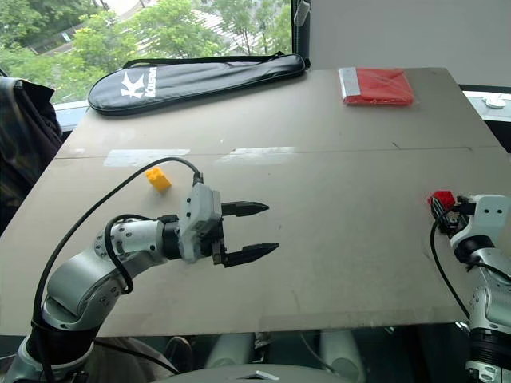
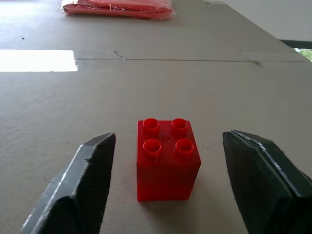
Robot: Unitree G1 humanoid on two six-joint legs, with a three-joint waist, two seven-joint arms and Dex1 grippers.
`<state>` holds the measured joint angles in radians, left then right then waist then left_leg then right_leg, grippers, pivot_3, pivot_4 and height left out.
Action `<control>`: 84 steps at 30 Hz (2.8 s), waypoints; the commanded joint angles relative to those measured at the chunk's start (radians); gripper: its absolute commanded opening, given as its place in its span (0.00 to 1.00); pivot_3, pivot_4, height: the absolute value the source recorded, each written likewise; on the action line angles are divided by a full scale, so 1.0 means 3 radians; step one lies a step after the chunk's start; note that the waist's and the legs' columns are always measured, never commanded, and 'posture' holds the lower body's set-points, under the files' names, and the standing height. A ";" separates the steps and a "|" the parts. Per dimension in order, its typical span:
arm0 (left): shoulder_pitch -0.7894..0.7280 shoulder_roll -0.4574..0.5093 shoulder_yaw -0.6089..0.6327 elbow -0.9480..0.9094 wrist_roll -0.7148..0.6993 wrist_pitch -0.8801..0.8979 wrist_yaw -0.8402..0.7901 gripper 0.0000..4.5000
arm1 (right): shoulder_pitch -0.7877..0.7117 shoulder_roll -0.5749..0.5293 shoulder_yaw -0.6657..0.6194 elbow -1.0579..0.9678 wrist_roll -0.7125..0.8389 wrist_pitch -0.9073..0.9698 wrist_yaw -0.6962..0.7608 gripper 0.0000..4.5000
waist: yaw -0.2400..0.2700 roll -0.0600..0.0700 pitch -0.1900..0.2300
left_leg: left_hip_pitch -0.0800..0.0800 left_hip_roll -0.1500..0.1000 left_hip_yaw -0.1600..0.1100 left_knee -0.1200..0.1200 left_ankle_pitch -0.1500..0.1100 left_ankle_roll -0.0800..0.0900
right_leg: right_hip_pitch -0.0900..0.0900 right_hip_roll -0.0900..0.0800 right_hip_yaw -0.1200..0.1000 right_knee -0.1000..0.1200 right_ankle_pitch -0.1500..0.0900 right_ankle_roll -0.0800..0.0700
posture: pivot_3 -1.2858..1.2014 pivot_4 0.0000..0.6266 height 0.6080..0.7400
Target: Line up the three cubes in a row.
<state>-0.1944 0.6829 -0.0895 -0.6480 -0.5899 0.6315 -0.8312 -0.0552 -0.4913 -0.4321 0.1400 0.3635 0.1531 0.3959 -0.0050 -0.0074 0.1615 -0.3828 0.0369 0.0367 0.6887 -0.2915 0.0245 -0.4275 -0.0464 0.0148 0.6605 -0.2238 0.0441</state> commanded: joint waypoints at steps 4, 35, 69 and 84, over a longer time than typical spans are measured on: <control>0.0025 0.0030 0.0048 -0.0133 -0.0059 -0.0015 -0.0006 0.89 | -0.0122 -0.0120 0.0053 0.0031 0.0081 0.0105 0.0271 0.27 | -0.0029 -0.0002 0.0001 | 0.0002 0.0000 0.0005 0.0000 0.0000 0.0000 | 0.0000 0.0000 0.0005 0.0000 -0.0002 0.0003 | 0.52 0.24 0.76; 0.0217 0.0473 0.0264 0.0491 0.0248 -0.1029 -0.1078 0.89 | -0.2337 -0.0861 0.3148 0.2169 0.0725 -0.1875 0.4062 0.27 | -0.0029 -0.0033 0.0034 | -0.0002 0.0005 0.0012 -0.0005 0.0000 0.0000 | -0.0005 0.0000 0.0005 -0.0009 0.0012 0.0003 | 0.52 0.24 0.76; 0.0690 0.0170 0.0645 0.0172 0.0084 -0.0919 -0.0420 0.89 | -0.2490 -0.1025 0.3223 0.2481 0.0975 -0.1918 0.4062 0.99 | -0.0029 -0.0032 0.0043 | -0.0002 0.0007 0.0008 -0.0004 0.0000 0.0000 | -0.0011 -0.0004 0.0006 0.0000 0.0014 0.0004 | 0.52 0.24 0.76; 0.2114 -0.0810 0.1195 0.0119 0.0957 -0.1246 0.1092 0.89 | -0.1498 -0.1372 0.2163 0.0925 0.1592 -0.1062 0.4062 0.99 | 0.0009 -0.0034 0.0047 | 0.0011 0.0001 0.0002 0.0007 0.0000 0.0001 | 0.0010 -0.0007 -0.0003 -0.0004 0.0000 0.0002 | 0.52 0.24 0.76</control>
<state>0.4720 0.4460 0.3345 -0.6347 -0.3728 0.2713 -0.5420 -0.4962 -0.8992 0.2716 0.4596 0.8371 -0.1864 1.5698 -0.0022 -0.0178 0.1755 -0.3796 0.0371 0.0375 0.6916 -0.2914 0.0249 -0.4244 -0.0485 0.0141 0.6596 -0.2237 0.0446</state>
